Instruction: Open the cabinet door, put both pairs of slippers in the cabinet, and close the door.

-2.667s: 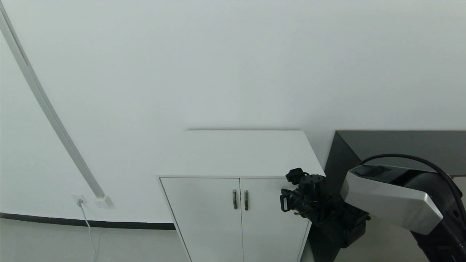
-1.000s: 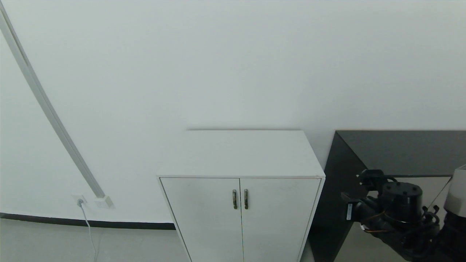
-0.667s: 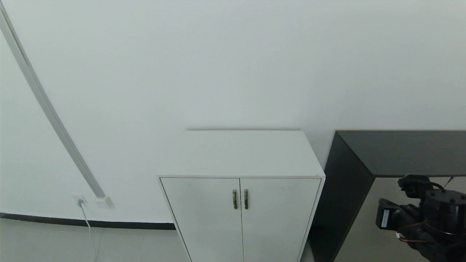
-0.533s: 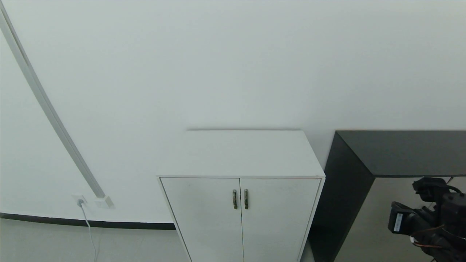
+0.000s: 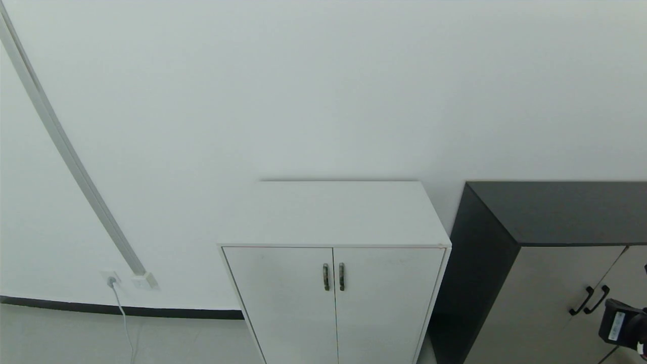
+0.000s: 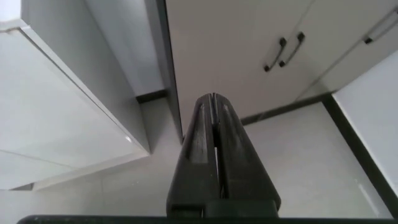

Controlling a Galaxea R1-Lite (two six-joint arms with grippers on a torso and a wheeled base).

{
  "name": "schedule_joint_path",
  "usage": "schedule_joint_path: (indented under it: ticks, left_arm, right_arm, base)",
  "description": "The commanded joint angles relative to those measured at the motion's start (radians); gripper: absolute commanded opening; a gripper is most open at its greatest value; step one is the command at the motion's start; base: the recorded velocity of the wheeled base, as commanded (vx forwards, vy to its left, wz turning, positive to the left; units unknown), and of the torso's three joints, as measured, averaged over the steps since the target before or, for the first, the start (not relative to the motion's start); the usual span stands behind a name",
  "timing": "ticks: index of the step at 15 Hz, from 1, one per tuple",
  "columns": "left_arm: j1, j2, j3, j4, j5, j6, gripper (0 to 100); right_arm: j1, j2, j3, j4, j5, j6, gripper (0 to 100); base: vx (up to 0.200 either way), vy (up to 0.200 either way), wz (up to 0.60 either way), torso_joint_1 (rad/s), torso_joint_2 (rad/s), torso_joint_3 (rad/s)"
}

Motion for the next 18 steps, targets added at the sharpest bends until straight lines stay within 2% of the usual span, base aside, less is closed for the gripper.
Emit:
schedule_joint_path:
  ticks: [1, 4, 6, 9, 11, 15, 18]
  left_arm:
    - [0.002, 0.001, 0.0, 0.0, 0.0, 0.0, 0]
    - [0.0, 0.001, 0.0, 0.0, 0.0, 0.0, 0]
    - [0.002, 0.001, 0.0, 0.0, 0.0, 0.0, 0]
    - [0.002, 0.001, 0.0, 0.0, 0.0, 0.0, 0]
    - [0.0, 0.001, 0.0, 0.0, -0.001, 0.0, 0]
    - [0.0, 0.001, 0.0, 0.0, -0.001, 0.0, 0]
    - [0.0, 0.001, 0.0, 0.0, -0.001, 0.0, 0]
  right_arm:
    - [-0.007, -0.2, 0.0, 0.114, 0.016, 0.0, 0]
    - [-0.007, -0.398, 0.0, 0.323, 0.02, 0.0, 0]
    - [-0.007, -0.532, 0.0, 0.459, 0.067, -0.001, 0]
    - [-0.001, -0.815, -0.017, 0.751, 0.142, -0.004, 0]
    - [0.003, -0.961, -0.023, 0.877, 0.194, -0.031, 0]
    - [0.006, -1.164, -0.021, 1.053, 0.303, -0.078, 0]
    - [0.009, -1.208, 0.0, 1.041, 0.32, -0.121, 0]
  base:
    - [0.0, 0.0, 0.0, 0.0, 0.0, 0.0]
    - [0.0, 0.0, 0.0, 0.0, 0.0, 0.0]
    - [0.0, 0.0, 0.0, 0.0, 0.0, 0.0]
    - [0.0, 0.0, 0.0, 0.0, 0.0, 0.0]
    - [0.0, 0.0, 0.0, 0.0, 0.0, 0.0]
    - [0.0, 0.0, 0.0, 0.0, 0.0, 0.0]
    - [0.0, 0.0, 0.0, 0.0, 0.0, 0.0]
